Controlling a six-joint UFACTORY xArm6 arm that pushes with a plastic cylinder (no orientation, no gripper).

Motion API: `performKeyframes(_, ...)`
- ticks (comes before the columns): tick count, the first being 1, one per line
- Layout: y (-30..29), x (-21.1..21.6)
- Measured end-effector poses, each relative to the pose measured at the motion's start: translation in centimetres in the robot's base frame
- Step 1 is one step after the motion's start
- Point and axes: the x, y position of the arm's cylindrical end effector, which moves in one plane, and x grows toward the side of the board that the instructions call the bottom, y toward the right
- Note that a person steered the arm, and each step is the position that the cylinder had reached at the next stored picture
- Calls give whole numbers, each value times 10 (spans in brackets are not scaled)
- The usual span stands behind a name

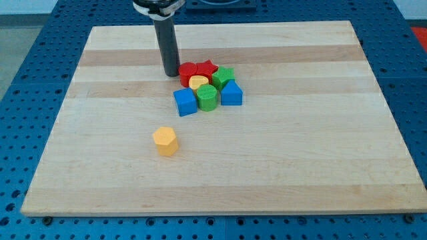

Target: Add yellow hexagon to the group of blocks

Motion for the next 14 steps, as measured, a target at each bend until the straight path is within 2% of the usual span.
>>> performKeyframes(1, -8, -5)
performKeyframes(2, -44, -10)
performKeyframes(3, -99, 15)
performKeyframes(4, -123, 69)
performKeyframes(7, -97, 209)
performKeyframes(8, -56, 225)
performKeyframes(9, -10, 212)
performKeyframes(11, -33, 144)
performKeyframes(12, -31, 180)
performKeyframes(13, 9, 194)
performKeyframes(14, 62, 183)
